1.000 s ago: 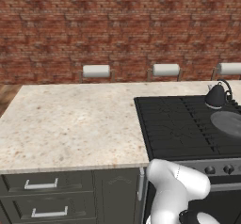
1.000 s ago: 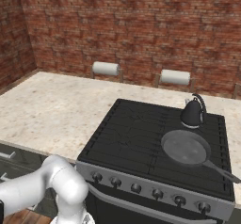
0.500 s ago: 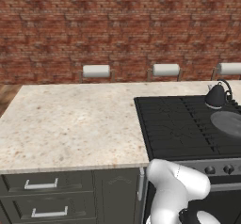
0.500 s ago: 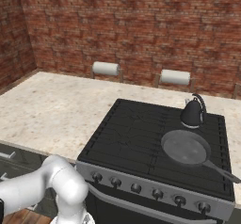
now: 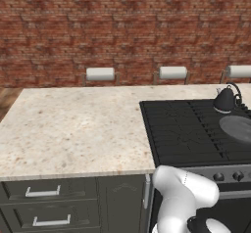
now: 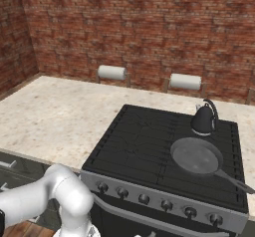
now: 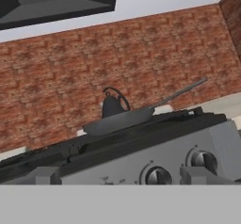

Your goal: Pick the pan from the cabinet and place it on the stove. Then turn on the stove burner for the pan.

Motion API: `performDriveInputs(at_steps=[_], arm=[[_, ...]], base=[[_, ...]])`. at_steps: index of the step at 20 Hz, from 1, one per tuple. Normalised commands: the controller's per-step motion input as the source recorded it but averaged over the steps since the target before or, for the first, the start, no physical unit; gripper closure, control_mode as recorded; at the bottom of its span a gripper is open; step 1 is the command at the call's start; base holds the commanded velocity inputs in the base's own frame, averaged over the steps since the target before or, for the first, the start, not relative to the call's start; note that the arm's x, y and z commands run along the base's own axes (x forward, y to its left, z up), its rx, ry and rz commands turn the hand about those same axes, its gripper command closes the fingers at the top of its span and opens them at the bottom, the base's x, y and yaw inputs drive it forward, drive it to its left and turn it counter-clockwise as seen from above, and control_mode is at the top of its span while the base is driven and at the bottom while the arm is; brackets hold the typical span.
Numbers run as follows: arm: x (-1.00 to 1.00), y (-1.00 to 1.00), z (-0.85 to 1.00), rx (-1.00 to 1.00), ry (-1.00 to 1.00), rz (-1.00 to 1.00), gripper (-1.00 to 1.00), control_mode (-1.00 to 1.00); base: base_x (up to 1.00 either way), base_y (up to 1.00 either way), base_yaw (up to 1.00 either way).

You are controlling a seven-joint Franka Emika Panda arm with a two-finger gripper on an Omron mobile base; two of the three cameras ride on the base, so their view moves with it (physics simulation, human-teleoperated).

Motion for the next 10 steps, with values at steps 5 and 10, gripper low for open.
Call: performDriveInputs(at_steps=[5,10], arm=[[0.18,0.01,0.01,0.00,-0.04,0.01,-1.00,-1.00],[-0.01,-0.02,0.10,0.00,-0.11,0.00,-1.00,-1.00]], base=[[0.00,0.00,0.00],[0.00,0.00,0.00]])
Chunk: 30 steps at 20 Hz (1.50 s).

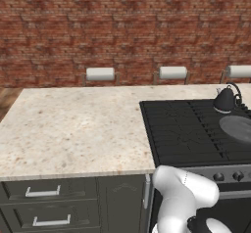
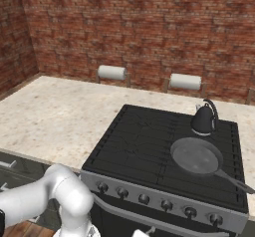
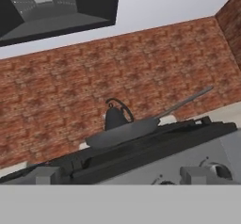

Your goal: Pick the pan from the cabinet and place it on the stove. Then turn on the stove burner for the pan.

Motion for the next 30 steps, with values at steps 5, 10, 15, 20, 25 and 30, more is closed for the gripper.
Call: performDriveInputs(at_steps=[5,10,15,20,25,30], arm=[[0.00,-0.19,0.09,-0.07,-0.02,0.00,-1.00,-1.00],[-0.01,-0.22,0.24,-0.17,0.00,0.00,-1.00,-1.00],[-0.05,-0.31,0.18,-0.21,0.01,0.00,-1.00,-1.00],[0.00,-0.05,0.00,-0.17,0.04,0.00,-1.00,-1.00],[0.05,0.01,0.00,-0.11,0.06,0.01,-1.00,-1.00],[0.10,-0.01,0.00,-0.08,0.07,0.00,-1.00,-1.00]], base=[[0.00,0.00,0.00],[0.00,0.00,0.00],[0.00,0.00,0.00],[0.00,0.00,0.00],[0.00,0.00,0.00],[0.00,0.00,0.00]])
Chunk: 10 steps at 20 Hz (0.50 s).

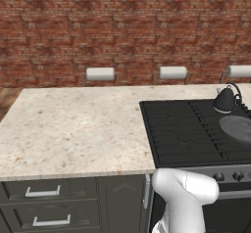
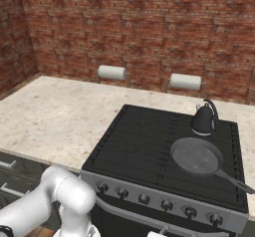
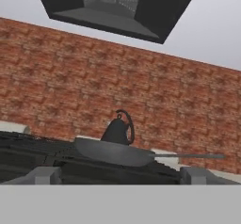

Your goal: Pick the pan from the cabinet and place it on the stove. Then turn on the stove burner for the pan.

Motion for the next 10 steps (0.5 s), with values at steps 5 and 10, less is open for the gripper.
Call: performDriveInputs(at_steps=[5,10], arm=[[0.19,0.00,-0.01,-0.11,0.19,0.00,-1.00,-1.00],[0.23,-0.03,-0.06,-0.06,0.27,0.00,-1.00,-1.00]], base=[[0.00,0.00,0.00],[0.00,0.00,0.00]])
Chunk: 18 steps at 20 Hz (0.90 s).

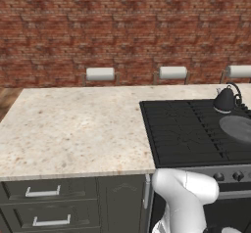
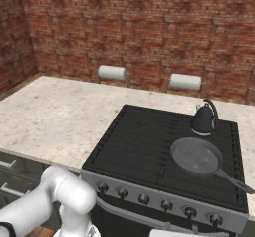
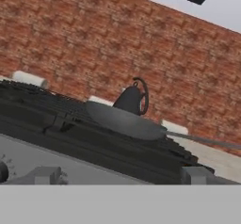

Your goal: Pick the pan from the cabinet and place it on the stove. Then turn on the stove burner for the pan.

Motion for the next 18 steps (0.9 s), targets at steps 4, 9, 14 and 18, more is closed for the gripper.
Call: performDriveInputs(at_steps=[4,9,14,18], arm=[[0.28,-0.20,-0.14,-0.01,0.28,0.00,-1.00,-1.00],[0.19,-0.41,-0.16,0.02,0.21,0.00,-1.00,-1.00],[0.07,-0.39,-0.11,0.07,0.12,0.00,-1.00,-1.00],[0.00,-0.35,-0.15,0.11,0.02,0.00,-1.00,-1.00]], base=[[0.00,0.00,0.00],[0.00,0.00,0.00],[0.00,0.00,0.00],[0.00,0.00,0.00]])
